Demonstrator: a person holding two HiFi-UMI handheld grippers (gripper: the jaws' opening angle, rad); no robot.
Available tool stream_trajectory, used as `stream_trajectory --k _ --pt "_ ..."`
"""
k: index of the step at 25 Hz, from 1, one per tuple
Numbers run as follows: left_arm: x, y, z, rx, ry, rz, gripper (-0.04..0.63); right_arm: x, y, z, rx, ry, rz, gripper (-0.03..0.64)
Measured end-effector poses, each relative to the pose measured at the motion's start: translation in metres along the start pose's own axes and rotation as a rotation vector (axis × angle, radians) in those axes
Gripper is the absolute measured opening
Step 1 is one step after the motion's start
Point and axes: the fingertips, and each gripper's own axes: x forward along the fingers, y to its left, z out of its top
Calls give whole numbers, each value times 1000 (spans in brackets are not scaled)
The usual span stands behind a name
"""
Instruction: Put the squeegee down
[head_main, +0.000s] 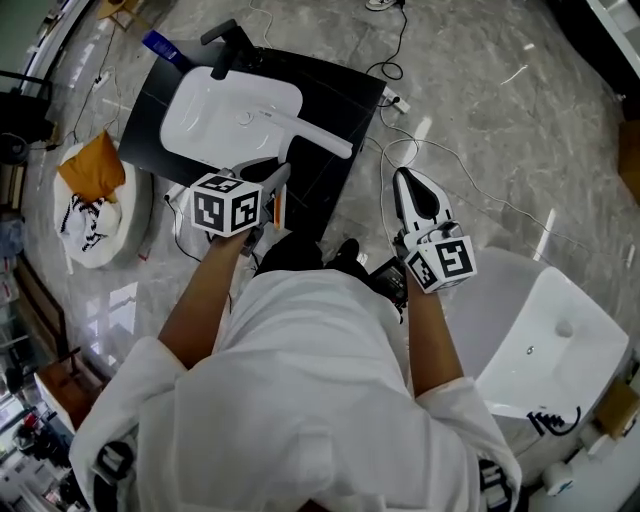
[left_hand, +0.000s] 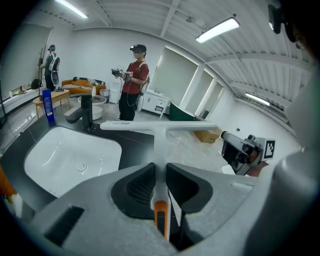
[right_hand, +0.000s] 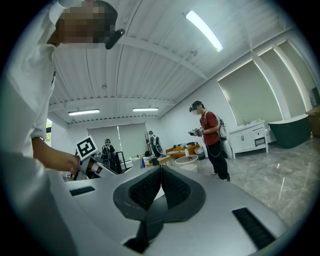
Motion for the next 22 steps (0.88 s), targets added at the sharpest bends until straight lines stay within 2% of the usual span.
stream_trajectory --k 9,22 --pt "42 18 11 -8 94 -50 80 25 -16 -3 -32 45 -79 14" --pt "89 41 3 -30 178 -38 81 39 -30 -25 -44 100 -132 15"
